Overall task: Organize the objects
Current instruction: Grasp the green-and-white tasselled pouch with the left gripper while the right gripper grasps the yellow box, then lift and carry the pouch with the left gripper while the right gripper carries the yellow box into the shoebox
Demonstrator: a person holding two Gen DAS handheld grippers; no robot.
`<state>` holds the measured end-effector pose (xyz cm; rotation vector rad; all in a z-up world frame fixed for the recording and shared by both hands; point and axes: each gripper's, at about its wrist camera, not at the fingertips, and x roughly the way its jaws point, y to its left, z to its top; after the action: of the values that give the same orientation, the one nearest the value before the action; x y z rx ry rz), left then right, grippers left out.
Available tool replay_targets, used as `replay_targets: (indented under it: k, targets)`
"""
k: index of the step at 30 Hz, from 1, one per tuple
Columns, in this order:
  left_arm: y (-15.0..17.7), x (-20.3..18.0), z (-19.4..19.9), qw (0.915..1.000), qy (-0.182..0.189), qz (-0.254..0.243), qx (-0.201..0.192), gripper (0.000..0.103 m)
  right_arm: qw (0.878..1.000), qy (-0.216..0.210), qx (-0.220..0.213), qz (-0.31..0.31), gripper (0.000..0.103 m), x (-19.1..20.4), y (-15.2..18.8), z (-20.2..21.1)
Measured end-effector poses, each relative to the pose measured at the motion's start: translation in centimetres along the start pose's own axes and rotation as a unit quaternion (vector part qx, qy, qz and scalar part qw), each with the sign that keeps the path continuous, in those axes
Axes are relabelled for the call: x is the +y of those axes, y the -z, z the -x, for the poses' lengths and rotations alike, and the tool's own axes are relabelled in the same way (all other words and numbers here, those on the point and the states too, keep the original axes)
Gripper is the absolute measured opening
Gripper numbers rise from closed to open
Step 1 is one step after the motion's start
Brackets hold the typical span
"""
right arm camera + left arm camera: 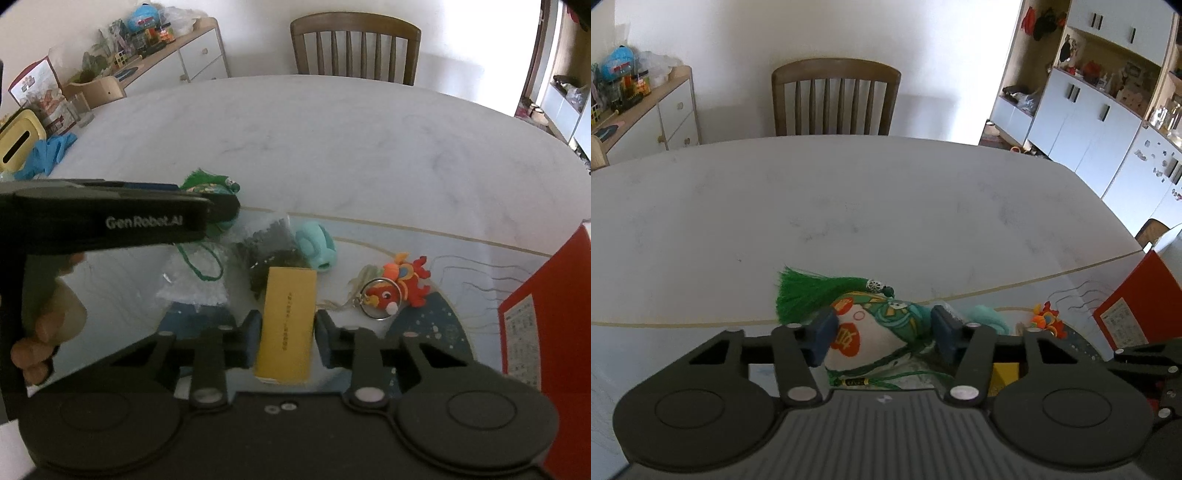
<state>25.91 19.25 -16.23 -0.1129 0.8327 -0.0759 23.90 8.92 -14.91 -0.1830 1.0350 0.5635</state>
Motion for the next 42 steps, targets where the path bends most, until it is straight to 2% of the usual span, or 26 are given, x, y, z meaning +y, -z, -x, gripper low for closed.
replay_targets:
  k: [1,5,7,13,17,19,20,22,24,26,29,31,34,39,42]
  targets:
    - [0.0,0.0,0.3,1.0,0.001,-0.002,-0.003,0.042,1.0,0.003,-0.001,0.002,0.028,0.1,0.1,0.1]
    - [-0.3,-0.6,1.1,0.9997,-0.003,-0.023,-0.005,0.032,1.0,0.005,-0.004,0.002,0.028,0.4,0.3,0.6]
    - [-0.2,-0.7,1.3,0.9996,-0.005,-0.028,-0.008,0.022,1.0,0.005,-0.008,0.004,0.028,0.4,0.6,1.1]
    - [-0.1,-0.5,3.0,0.9994,-0.001,-0.024,-0.026,0.005,1.0,0.003,-0.023,0.001,0.028,0.0,1.5,3.6]
    - [0.2,0.1,4.6,0.9992,0.002,-0.02,-0.034,0.003,0.999,-0.003,-0.032,-0.002,0.028,-0.4,2.1,5.4]
    - [0.4,0.1,4.9,0.9991,-0.014,-0.033,-0.024,0.003,0.999,-0.005,-0.035,-0.003,0.028,-0.6,2.5,6.1]
    - [0.5,0.3,5.0,0.9992,-0.009,-0.033,-0.022,0.003,0.999,-0.006,-0.036,-0.003,0.028,-0.7,2.7,6.3]
    - [0.6,0.7,5.2,0.9995,-0.016,-0.016,-0.022,0.003,0.999,-0.007,-0.035,-0.006,0.028,-1.0,3.1,6.8]
    - [0.5,1.1,5.3,0.9997,-0.001,-0.002,-0.023,0.004,0.999,-0.006,-0.033,-0.008,0.028,-1.3,3.7,7.1]
    - [0.2,0.8,5.2,0.9996,-0.014,-0.011,-0.024,0.008,0.999,-0.005,-0.033,-0.011,0.028,-1.5,4.1,7.4]
    - [-0.3,0.5,4.7,0.9996,-0.005,-0.021,-0.019,0.031,0.999,-0.004,-0.033,-0.016,0.028,-1.9,4.7,7.7]
    - [-0.4,0.3,4.4,0.9994,-0.002,-0.029,-0.019,0.07,0.999,-0.002,-0.033,-0.021,0.028,-2.1,4.9,7.9]
    - [-0.5,0.0,3.5,0.9994,-0.003,-0.032,-0.011,0.073,0.999,0.001,-0.034,-0.027,0.028,-2.5,5.2,8.1]
    - [-0.4,-0.5,0.4,0.9992,-0.012,-0.027,0.026,0.079,0.999,0.009,-0.03,-0.033,0.028,-2.9,5.6,8.3]
    - [0.0,-0.4,-1.1,0.9988,-0.021,-0.024,0.038,0.079,0.999,0.014,-0.027,-0.033,0.028,-2.9,5.8,8.4]
